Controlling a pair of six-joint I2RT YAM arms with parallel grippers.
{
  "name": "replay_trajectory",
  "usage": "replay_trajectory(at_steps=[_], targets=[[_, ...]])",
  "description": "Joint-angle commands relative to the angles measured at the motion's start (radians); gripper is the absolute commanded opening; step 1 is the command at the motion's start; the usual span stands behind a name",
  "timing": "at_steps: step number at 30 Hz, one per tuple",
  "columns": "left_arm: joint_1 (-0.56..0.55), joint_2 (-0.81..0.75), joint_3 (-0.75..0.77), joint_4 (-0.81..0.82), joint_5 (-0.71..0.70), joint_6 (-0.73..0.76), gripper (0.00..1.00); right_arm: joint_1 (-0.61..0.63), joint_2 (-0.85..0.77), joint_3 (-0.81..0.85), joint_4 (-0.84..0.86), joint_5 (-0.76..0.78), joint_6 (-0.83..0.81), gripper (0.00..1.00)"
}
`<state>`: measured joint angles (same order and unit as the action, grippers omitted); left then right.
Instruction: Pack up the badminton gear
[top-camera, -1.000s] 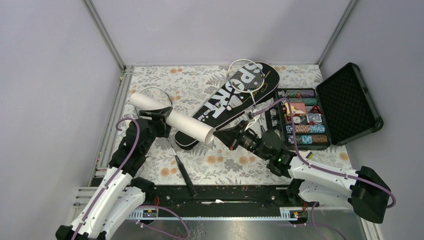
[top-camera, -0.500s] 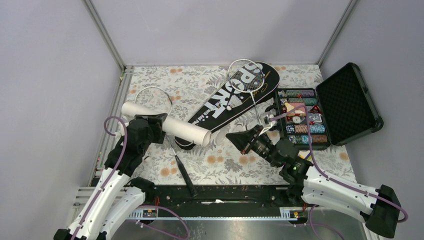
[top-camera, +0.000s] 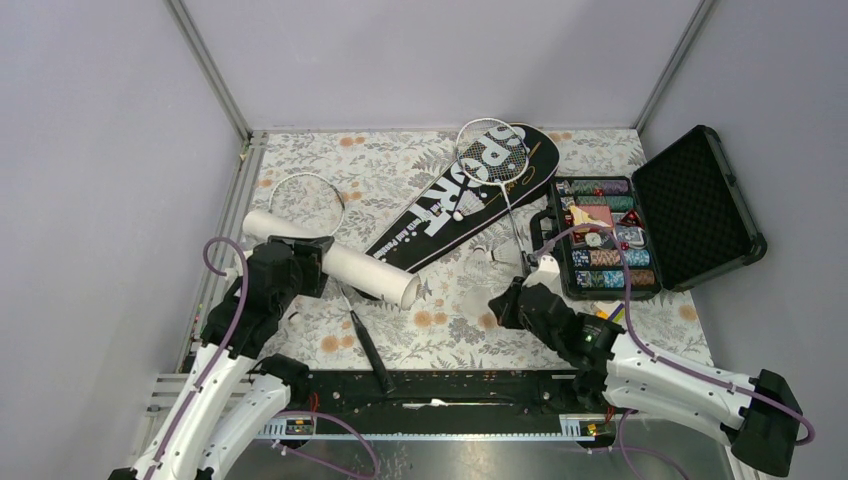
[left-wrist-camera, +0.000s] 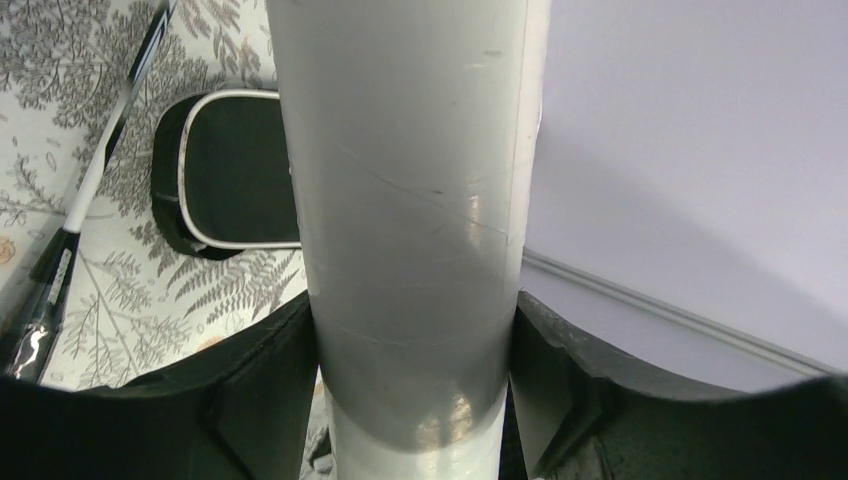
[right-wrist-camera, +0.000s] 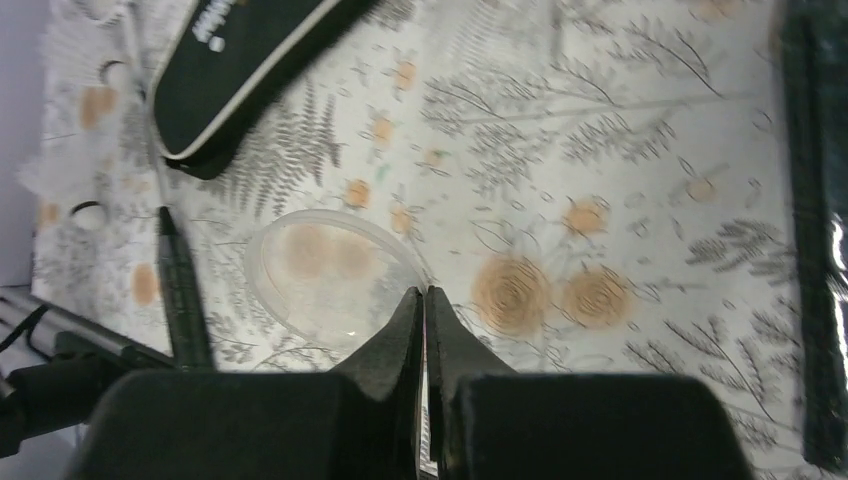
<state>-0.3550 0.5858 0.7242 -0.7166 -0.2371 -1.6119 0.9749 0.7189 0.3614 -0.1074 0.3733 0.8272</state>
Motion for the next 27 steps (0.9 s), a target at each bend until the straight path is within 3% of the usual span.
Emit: replay_trajectory(at_steps=[1,11,16,23,27], targets=[[0.002,-0.027,0.061,-0.007,0.077,0.007,0.33,0.001,0.022,-0.013,-0.147,0.075,0.133,0.0],[0.002,-0.107,0.074,-0.086,0.005,0.02,0.34,0.001,0.201,0.053,-0.317,0.15,0.322,0.04],[0.003,-0.111,0.077,-0.09,0.004,0.023,0.34,0.001,0.284,0.131,-0.398,0.165,0.346,0.16],[0.003,-0.109,0.079,-0.105,0.038,0.015,0.34,0.001,0.29,0.196,-0.317,0.157,0.09,0.35],[0.002,-0.113,0.088,-0.122,0.059,0.012,0.35,0.001,0.246,0.178,-0.157,0.199,-0.133,0.4]])
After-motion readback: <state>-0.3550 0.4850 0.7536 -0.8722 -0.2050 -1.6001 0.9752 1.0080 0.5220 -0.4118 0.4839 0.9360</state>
